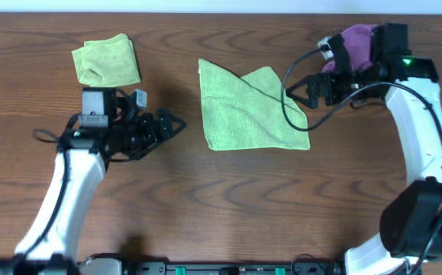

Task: Fold the cloth
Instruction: 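Release the cloth and move the left gripper to its left edge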

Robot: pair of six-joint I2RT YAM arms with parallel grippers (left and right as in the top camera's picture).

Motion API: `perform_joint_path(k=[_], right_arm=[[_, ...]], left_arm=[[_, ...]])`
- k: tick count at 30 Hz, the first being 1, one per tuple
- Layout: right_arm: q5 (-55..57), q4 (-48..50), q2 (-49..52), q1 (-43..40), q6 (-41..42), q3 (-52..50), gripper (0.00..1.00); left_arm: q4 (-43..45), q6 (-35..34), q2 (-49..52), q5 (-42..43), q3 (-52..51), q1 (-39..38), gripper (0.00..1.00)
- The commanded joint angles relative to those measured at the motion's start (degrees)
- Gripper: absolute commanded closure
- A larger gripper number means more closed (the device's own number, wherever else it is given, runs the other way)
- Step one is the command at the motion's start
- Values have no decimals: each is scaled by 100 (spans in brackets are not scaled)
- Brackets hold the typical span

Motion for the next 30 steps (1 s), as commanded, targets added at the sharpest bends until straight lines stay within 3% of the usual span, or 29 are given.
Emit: perform_joint_path(k=[1,13,30], right_arm=[[-258,-26,-17,-240,-505,-393,1],[-638,588,-17,-876,-756,-1683,1],[-466,726,-17,-951,-81,-1779,1]], left_arm=[[188,-260,452,407,70,-28,4],[1469,-966,1727,407,70,-664,5],[2927,-1862,2979,339,70,-1147,5]])
